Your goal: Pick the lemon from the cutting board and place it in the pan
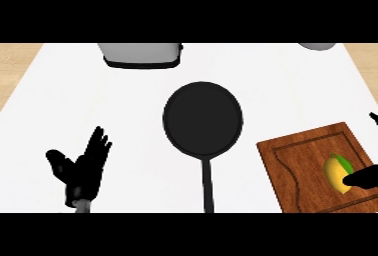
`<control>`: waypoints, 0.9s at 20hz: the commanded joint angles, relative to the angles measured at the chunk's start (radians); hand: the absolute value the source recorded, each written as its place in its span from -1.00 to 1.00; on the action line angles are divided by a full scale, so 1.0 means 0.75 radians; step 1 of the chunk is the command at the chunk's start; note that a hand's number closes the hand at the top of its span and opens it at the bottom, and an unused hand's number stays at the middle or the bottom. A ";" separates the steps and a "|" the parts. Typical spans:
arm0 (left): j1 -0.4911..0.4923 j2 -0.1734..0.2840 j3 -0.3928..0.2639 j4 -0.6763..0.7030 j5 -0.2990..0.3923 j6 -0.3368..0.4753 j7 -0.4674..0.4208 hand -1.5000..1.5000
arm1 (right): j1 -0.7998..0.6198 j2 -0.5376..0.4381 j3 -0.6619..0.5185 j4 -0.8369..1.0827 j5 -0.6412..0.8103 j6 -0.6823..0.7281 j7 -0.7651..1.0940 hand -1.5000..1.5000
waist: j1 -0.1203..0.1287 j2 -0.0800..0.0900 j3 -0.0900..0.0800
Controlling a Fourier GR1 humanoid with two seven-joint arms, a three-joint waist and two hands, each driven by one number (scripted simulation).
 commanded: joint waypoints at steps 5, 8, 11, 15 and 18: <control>0.073 -0.049 -0.041 -0.065 -0.057 0.043 -0.007 0.00 | -0.104 0.049 0.062 0.160 -0.076 0.310 0.069 -1.00 | -0.009 -0.004 0.001; 0.023 0.003 0.037 -0.059 -0.012 -0.002 0.085 0.00 | 0.014 0.036 -0.031 0.115 -0.120 0.354 -0.030 -1.00 | -0.024 -0.006 0.001; 0.057 -0.003 0.099 0.016 0.001 -0.106 -0.038 0.00 | -0.008 0.133 -0.037 0.071 -0.005 0.326 0.003 -1.00 | -0.022 -0.005 0.001; 0.049 -0.055 0.055 -0.047 -0.062 -0.032 0.036 0.00 | -0.035 0.205 -0.069 0.140 0.068 0.272 -0.093 -1.00 | -0.020 -0.005 0.001; 0.052 -0.031 0.100 -0.048 -0.033 -0.090 0.016 0.00 | 0.069 0.163 -0.124 0.131 0.104 0.232 -0.230 -1.00 | -0.024 -0.006 0.001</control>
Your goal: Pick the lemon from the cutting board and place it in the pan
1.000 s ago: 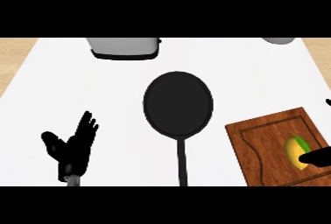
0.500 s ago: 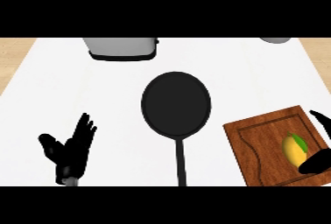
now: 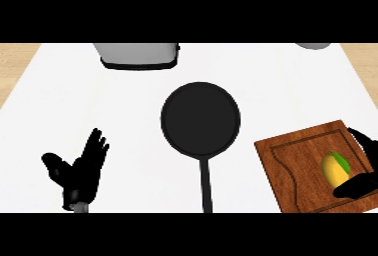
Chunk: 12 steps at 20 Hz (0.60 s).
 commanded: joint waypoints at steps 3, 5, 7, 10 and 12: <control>0.038 -0.055 -0.003 -0.017 -0.057 0.021 -0.024 0.00 | -0.006 0.083 -0.041 0.013 0.135 -0.060 -0.056 -1.00 | 0.000 0.000 0.000; 0.010 0.002 0.029 -0.075 -0.034 -0.014 0.057 0.00 | -0.008 0.113 -0.025 0.177 0.200 -0.134 -0.165 -1.00 | 0.003 0.000 0.000; -0.027 -0.008 0.047 -0.046 -0.015 -0.036 0.085 0.00 | -0.079 0.142 -0.021 0.260 0.241 -0.123 -0.137 -1.00 | 0.004 0.001 0.000; -0.066 -0.043 0.093 0.121 -0.035 -0.062 -0.044 0.00 | 0.016 0.174 -0.051 0.186 0.231 -0.106 -0.175 -1.00 | -0.002 0.000 0.000; 0.023 -0.057 0.061 0.066 -0.034 -0.071 -0.075 0.00 | -0.019 0.156 -0.044 0.280 0.223 -0.135 -0.337 1.00 | 0.002 0.001 0.000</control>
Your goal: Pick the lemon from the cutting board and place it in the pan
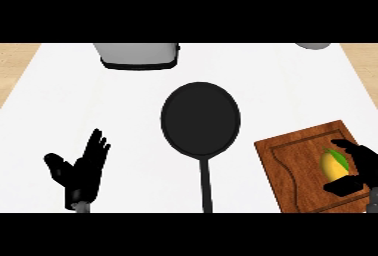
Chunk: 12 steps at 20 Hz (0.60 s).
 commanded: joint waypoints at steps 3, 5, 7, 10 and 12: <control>0.008 0.041 0.037 -0.053 0.006 -0.019 0.047 0.00 | -0.078 0.023 0.040 0.241 0.127 -0.158 -0.290 1.00 | 0.012 0.003 0.002; -0.034 0.025 0.022 -0.103 -0.006 0.003 0.131 0.00 | 0.014 -0.006 0.002 0.039 0.111 -0.110 -0.244 1.00 | -0.002 -0.001 0.001; 0.022 0.000 0.025 -0.081 -0.027 -0.006 0.050 0.00 | -0.117 0.027 -0.008 0.167 0.153 -0.104 -0.248 1.00 | 0.004 0.000 0.001; 0.006 -0.032 0.022 0.037 -0.053 -0.031 -0.022 0.00 | -0.037 0.043 -0.030 0.211 0.184 -0.185 -0.346 1.00 | 0.000 0.001 0.001; 0.018 -0.008 0.021 -0.102 -0.062 0.013 0.116 0.00 | -0.117 0.065 -0.041 0.278 0.207 -0.181 -0.322 1.00 | 0.005 0.001 0.001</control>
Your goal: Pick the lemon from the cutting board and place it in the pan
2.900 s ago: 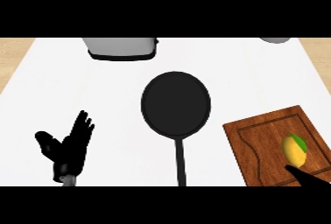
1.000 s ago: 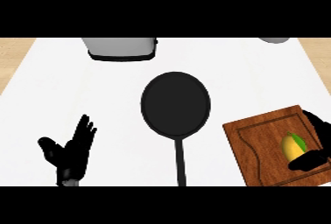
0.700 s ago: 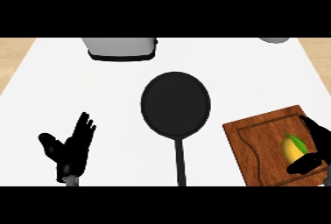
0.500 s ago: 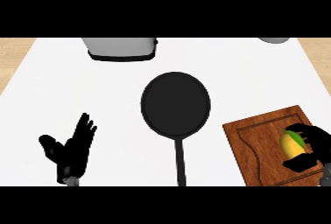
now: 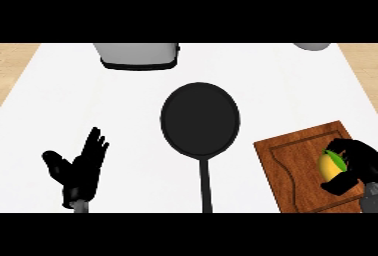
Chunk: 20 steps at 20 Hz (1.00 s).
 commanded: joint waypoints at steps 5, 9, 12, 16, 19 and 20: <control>-0.008 -0.045 -0.074 0.010 -0.032 -0.014 0.012 0.00 | -0.127 0.435 0.489 -0.220 0.270 0.040 0.257 1.00 | 0.092 0.006 0.002; -0.061 -0.017 -0.091 0.007 -0.043 -0.042 0.046 0.00 | -0.244 0.594 0.741 -0.201 0.371 0.051 0.408 1.00 | 0.183 0.016 0.005; -0.051 -0.039 -0.109 0.023 -0.044 -0.051 0.018 0.00 | -0.353 0.601 0.910 -0.229 0.419 -0.048 0.600 1.00 | 0.192 0.006 0.006; -0.073 -0.017 -0.078 0.029 -0.036 -0.042 0.048 0.00 | -0.510 0.605 1.104 -0.305 0.555 -0.184 0.884 1.00 | 0.153 -0.009 0.008; -0.068 -0.015 -0.065 0.047 -0.031 -0.041 0.046 0.00 | -0.642 0.606 1.168 -0.370 0.637 -0.236 1.112 1.00 | 0.140 -0.016 0.006; -0.081 -0.022 -0.070 0.045 -0.038 -0.034 0.037 0.00 | -0.678 0.606 1.194 -0.359 0.643 -0.273 1.189 1.00 | 0.142 -0.008 0.007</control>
